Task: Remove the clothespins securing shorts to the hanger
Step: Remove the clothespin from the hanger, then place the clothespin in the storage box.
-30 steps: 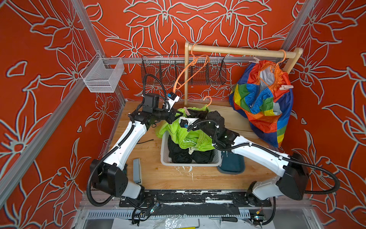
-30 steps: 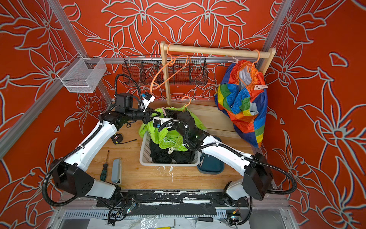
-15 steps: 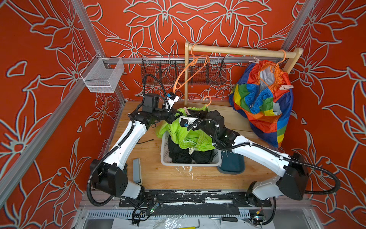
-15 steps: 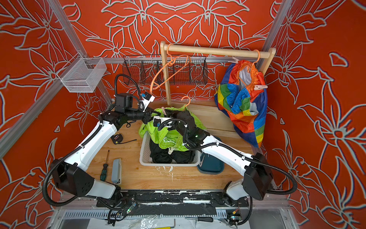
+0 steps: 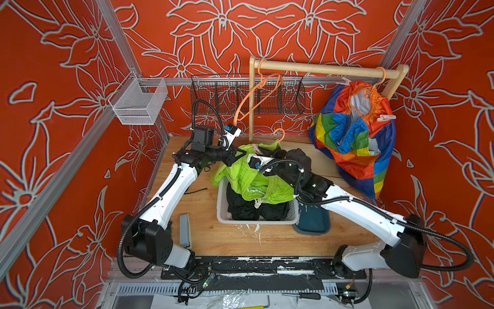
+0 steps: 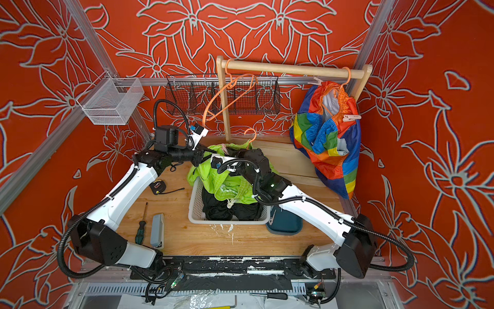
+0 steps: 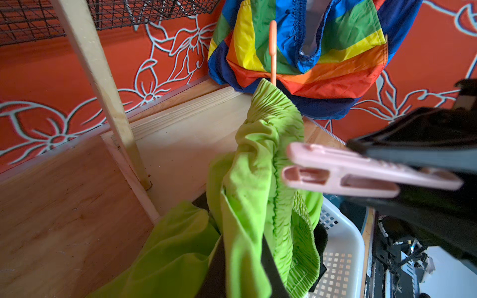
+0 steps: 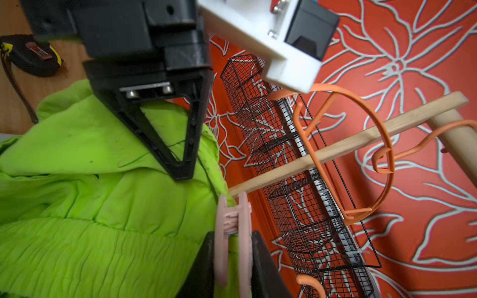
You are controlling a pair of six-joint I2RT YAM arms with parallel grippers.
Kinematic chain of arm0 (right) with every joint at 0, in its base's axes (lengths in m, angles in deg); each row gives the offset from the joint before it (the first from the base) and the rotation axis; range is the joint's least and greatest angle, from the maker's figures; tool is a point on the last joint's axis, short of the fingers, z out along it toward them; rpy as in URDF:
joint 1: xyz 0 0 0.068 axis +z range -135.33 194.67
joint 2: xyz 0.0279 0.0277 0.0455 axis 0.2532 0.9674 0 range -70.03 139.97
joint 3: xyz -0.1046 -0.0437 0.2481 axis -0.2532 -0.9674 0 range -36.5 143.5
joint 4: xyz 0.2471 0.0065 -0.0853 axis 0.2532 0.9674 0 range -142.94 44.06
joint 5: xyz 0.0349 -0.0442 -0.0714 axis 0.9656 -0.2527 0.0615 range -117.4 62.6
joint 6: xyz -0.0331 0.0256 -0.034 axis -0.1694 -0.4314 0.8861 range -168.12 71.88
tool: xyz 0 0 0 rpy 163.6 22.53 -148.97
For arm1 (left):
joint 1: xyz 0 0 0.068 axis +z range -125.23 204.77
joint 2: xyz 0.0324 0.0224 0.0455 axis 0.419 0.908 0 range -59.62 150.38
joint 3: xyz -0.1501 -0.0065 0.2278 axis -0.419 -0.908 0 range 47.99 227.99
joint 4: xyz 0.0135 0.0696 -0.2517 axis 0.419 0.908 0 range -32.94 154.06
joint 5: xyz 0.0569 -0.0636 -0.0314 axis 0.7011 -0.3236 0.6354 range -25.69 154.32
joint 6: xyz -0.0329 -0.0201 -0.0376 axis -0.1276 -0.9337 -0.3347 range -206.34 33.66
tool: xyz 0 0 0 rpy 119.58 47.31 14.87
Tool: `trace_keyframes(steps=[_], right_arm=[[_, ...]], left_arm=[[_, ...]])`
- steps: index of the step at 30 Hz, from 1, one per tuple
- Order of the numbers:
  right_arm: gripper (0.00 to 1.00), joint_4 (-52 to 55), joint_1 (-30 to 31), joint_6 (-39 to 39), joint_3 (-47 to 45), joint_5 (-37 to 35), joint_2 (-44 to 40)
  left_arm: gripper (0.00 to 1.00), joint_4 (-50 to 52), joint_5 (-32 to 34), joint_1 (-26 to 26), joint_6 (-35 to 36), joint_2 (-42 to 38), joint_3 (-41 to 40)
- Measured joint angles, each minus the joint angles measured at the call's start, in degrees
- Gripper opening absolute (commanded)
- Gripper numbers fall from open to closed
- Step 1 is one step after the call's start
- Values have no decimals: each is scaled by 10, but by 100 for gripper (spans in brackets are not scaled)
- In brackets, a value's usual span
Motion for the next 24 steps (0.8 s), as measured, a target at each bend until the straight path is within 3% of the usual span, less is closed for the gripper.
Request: trace_keyframes(steps=[7,12,17,24], right_arm=[[10,8,-7,-75,-58,-50,-102],[10,36,-35,-155,-117,-131,-200],[11,102,-87,-277,-159,-217,-282],[11,244,-124,-493,-186,-281,-312]], left_arm=[[0,-4,6,0,0,0,-4],[0,-4,15,0,2,-1,-6],[0,-7,35,0,4,-18,-16],[0,-60,103,12,2,-90,-81]])
